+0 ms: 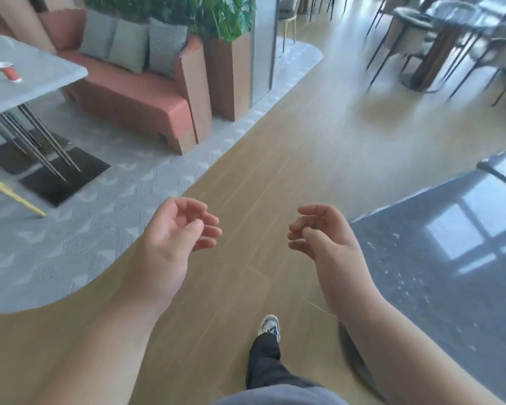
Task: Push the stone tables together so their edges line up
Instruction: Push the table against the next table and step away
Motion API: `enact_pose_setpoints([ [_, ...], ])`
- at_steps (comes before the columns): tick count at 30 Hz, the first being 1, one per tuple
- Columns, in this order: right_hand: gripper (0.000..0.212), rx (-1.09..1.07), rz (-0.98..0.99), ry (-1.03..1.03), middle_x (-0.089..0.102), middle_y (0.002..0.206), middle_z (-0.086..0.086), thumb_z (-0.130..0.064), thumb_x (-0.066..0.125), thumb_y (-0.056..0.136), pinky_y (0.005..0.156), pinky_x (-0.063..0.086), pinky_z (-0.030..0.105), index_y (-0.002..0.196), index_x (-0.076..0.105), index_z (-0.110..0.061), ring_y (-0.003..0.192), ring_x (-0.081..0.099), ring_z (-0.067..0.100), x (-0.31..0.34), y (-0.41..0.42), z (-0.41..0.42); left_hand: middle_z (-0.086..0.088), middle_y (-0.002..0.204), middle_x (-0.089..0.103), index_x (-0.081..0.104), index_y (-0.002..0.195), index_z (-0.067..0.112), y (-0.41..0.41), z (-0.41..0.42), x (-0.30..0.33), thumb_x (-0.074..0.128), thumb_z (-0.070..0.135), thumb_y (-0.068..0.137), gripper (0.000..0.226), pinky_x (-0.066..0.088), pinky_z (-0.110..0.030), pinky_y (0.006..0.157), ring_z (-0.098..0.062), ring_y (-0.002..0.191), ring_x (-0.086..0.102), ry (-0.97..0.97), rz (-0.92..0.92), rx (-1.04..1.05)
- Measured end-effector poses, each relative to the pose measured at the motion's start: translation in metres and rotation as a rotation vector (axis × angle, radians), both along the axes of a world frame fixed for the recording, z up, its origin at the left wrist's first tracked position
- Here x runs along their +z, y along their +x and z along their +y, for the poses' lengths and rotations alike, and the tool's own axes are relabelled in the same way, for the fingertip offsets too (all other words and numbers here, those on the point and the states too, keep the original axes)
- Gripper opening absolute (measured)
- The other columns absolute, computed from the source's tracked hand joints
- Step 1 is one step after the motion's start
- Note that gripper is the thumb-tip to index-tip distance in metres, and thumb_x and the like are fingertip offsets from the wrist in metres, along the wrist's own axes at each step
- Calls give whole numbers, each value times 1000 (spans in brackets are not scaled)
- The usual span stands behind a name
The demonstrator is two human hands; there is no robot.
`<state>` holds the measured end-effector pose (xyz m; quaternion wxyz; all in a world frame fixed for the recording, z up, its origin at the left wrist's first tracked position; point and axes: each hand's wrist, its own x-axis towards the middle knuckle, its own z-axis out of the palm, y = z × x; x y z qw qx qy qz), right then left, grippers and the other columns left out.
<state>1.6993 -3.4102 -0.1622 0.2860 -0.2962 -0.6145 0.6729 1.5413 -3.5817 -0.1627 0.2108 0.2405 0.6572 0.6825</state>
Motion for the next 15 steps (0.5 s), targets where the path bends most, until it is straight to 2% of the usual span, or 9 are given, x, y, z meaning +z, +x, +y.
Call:
enact_pose_setpoints([
  [3,34,-64,32,-12,68,83,-6,-5,44,82,83,59,37,111,61,-13,82,67,13,0,-26,57,-6,94,72,62,107,11,-33,71,4,48,14,89,23,59,-36,78,-28,89,72,9,20,-49],
  [6,33,-96,40,-38,67,83,-4,0,43,85,82,56,37,110,60,-12,81,66,13,2,-53,116,-4,93,72,59,109,7,-67,140,13,48,14,88,25,60,-35,79,-26,88,72,6,32,-104],
  [8,33,-121,41,-29,67,83,-4,-4,44,82,83,56,39,109,61,-13,81,66,14,6,-70,151,-4,92,72,59,109,6,-90,179,18,48,13,89,24,60,-34,78,-26,87,72,21,39,-147],
  [12,36,-159,-6,3,67,82,-6,11,39,92,87,57,44,109,60,-13,81,66,13,11,-104,209,-2,90,72,59,107,6,-133,243,14,45,-2,98,19,60,-33,76,-24,85,72,23,10,-179],
  [15,36,-200,-21,4,67,82,-5,13,39,93,85,57,42,110,60,-12,80,66,13,12,-125,240,-4,91,72,61,107,7,-159,285,9,48,9,90,21,60,-32,76,-26,86,72,49,-22,-202],
])
